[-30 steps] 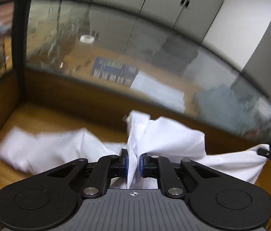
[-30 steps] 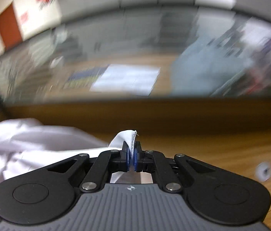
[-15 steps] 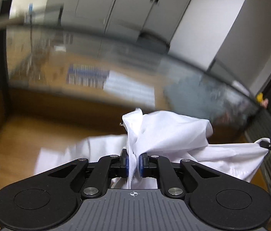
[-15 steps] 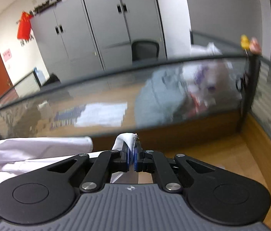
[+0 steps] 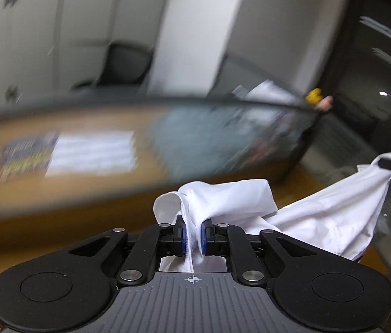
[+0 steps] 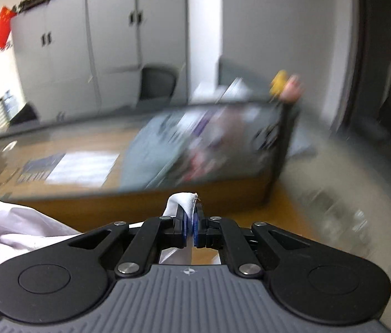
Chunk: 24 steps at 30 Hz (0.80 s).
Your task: Fold clothes
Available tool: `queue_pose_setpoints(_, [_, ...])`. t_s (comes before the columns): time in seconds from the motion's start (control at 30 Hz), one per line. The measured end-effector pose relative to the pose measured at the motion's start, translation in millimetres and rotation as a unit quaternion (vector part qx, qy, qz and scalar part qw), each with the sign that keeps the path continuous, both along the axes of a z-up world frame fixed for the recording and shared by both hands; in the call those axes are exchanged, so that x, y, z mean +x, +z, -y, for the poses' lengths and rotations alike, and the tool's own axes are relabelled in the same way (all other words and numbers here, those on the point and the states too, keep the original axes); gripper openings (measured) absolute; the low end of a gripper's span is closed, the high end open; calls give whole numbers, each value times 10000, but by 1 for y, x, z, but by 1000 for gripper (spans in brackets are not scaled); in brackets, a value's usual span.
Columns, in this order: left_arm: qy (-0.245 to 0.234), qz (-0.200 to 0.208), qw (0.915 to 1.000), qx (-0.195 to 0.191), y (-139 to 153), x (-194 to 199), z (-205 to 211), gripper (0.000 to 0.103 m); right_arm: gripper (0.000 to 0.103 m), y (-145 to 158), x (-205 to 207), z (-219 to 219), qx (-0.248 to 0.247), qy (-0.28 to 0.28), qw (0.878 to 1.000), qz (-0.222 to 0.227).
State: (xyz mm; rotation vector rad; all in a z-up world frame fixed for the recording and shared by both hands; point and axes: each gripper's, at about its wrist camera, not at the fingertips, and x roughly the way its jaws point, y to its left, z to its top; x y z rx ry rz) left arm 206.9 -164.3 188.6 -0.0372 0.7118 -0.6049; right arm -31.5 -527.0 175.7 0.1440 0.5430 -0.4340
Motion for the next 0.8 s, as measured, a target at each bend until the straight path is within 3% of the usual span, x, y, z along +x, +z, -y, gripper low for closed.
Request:
queue_pose_setpoints(0.13, [-454, 652, 9964, -310, 58, 10, 45, 12, 5, 75, -35, 29, -707, -319, 9955, 549])
queue_pose_setpoints(0.23, [-698, 832, 9932, -420, 84, 15, 63, 12, 5, 127, -70, 38, -1100, -404, 9890, 899])
queue_pose_setpoints(0.37, [-852, 798, 9927, -308, 90, 17, 64, 12, 5, 153, -105, 38, -1153, -230, 9881, 994])
queue_pose_setpoints(0.47, [-865, 479, 9951, -39, 68, 22, 60, 12, 5, 138, -117, 26, -966, 21, 9929, 699])
queue_pose_setpoints(0.57, [-853, 192, 9956, 330, 36, 22, 53, 12, 5, 104, -118, 7, -641, 279, 9972, 268])
queue_pose_setpoints(0.8, [-689, -317, 9875, 1379, -52, 15, 20, 12, 5, -25, -109, -55, 483, 822, 9927, -739])
